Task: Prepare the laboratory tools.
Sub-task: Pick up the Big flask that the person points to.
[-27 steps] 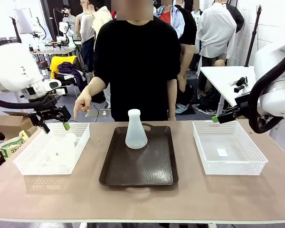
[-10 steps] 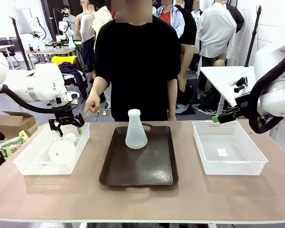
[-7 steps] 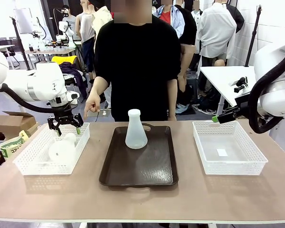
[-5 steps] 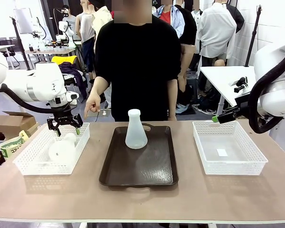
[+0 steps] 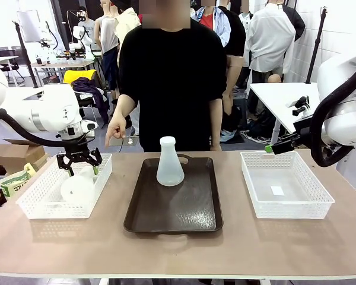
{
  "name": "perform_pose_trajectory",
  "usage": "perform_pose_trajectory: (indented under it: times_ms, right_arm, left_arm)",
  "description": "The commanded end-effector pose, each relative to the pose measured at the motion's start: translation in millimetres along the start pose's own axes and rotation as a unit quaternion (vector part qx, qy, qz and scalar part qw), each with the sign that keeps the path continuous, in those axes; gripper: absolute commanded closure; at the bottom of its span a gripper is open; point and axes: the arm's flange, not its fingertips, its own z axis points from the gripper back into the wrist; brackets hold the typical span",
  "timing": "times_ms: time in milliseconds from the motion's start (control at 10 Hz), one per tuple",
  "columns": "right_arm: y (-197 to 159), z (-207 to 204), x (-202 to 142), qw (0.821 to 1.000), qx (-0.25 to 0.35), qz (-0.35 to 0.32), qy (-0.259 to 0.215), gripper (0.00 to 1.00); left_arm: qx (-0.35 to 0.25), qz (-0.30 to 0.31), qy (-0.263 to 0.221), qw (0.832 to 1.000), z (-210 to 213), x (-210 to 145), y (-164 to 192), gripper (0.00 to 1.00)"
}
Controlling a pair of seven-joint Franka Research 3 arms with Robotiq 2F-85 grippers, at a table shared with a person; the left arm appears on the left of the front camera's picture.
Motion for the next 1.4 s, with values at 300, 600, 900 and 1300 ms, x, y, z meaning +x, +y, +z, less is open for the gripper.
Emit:
perform_pose_trajectory:
  times_ms: [300, 600, 900, 1300]
  right_arm:
    - [-0.3, 0.5, -0.9, 1.0, 0.0, -0.001, 0.0, 0.0]
    - [-0.3, 0.5, -0.9, 1.0, 0.0, -0.001, 0.0, 0.0]
    - [-0.3, 0.5, -0.9, 1.0, 0.0, -0.001, 0.0, 0.0]
    - [-0.3, 0.5, -0.9, 1.0, 0.0, -0.001, 0.0, 0.0]
  left_arm:
    - [-0.006, 0.009, -0.015, 1.0, 5.4, -8.5, -0.4, 0.3]
    - [0.004, 0.01, -0.009, 1.0, 2.2, -6.4, -3.9, 0.85]
    - [0.013, 0.004, -0.014, 1.0, 3.3, -7.5, -9.7, 1.0]
    - [0.0, -0.007, -0.007, 1.0, 2.6, -5.6, -7.6, 1.0]
